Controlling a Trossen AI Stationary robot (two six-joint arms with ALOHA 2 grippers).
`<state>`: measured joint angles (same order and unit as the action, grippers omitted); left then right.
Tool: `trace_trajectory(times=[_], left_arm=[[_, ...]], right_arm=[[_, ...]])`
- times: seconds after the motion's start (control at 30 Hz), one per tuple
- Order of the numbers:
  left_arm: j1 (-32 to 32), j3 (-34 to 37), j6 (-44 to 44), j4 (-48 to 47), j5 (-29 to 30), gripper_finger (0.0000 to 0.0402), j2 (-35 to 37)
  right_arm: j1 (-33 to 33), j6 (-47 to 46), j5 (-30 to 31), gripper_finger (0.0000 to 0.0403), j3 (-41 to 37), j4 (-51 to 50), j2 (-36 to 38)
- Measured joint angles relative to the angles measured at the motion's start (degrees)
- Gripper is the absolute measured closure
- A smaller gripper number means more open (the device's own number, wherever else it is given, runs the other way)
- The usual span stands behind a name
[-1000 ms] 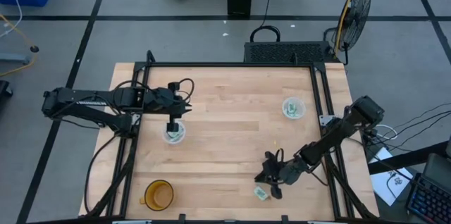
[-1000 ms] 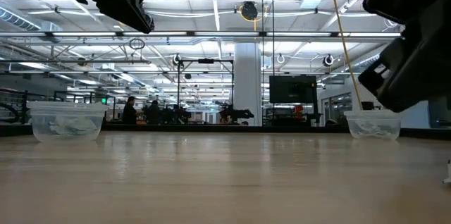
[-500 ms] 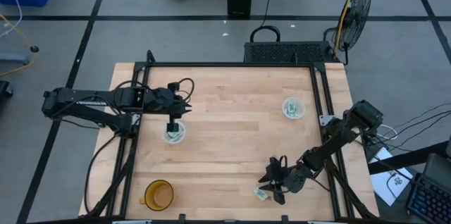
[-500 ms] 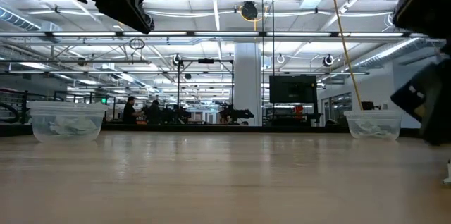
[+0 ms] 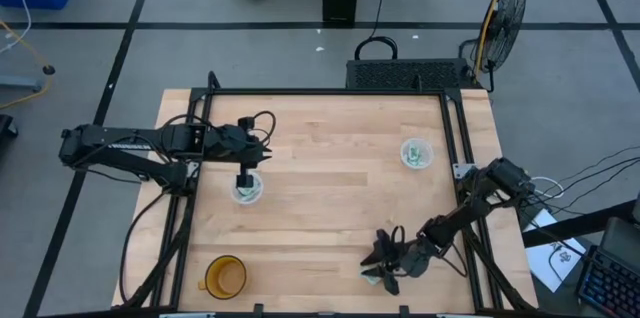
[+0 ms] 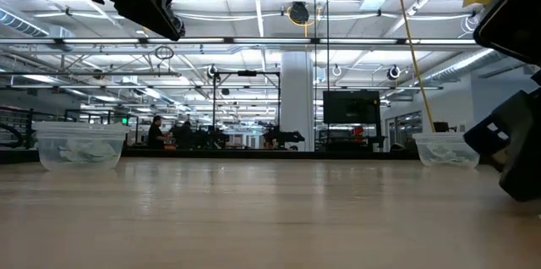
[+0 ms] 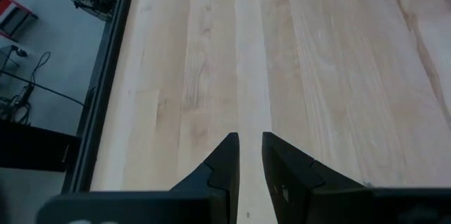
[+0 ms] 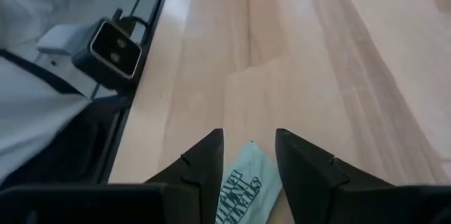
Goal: Pick and place items into bin
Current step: Put the green stevia packet into the right transparent bin
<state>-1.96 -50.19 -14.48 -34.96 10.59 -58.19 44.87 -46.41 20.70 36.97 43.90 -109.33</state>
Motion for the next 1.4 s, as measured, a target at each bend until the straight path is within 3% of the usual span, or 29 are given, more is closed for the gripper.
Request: trace_trajectory(times=[0.17, 0.37, 0.57, 0.8, 1.1, 1.4], left_arm=[[0.0, 0.0, 0.0, 0.0, 0.0, 0.0332, 0.0], [0.0, 0.0, 0.0, 0.0, 0.0, 0.0332, 0.0], [0.0, 0.0, 0.0, 0.0, 0.0, 0.0332, 0.0], [0.0, 0.0, 0.2, 0.0, 0.0, 0.0332, 0.0], [0.0, 0.0, 0.2, 0.0, 0.0, 0.0332, 0.0], [0.0, 0.0, 0.1, 0.0, 0.0, 0.0332, 0.0]], right_arm=[[0.6, 1.4, 0.0, 0.0298, 0.0, -1.4, -0.1], [0.7, 2.6, 7.4, 0.0317, -0.3, -2.0, 0.0], [0.8, -2.1, 7.5, 0.0302, -0.2, -1.3, 0.2], [2.1, -3.7, 3.7, 0.0277, 0.0, -0.3, 0.3], [3.2, -3.1, 3.4, 0.028, 0.0, -8.4, 0.2], [3.9, -2.2, 4.6, 0.0282, 0.0, -8.1, 0.1]])
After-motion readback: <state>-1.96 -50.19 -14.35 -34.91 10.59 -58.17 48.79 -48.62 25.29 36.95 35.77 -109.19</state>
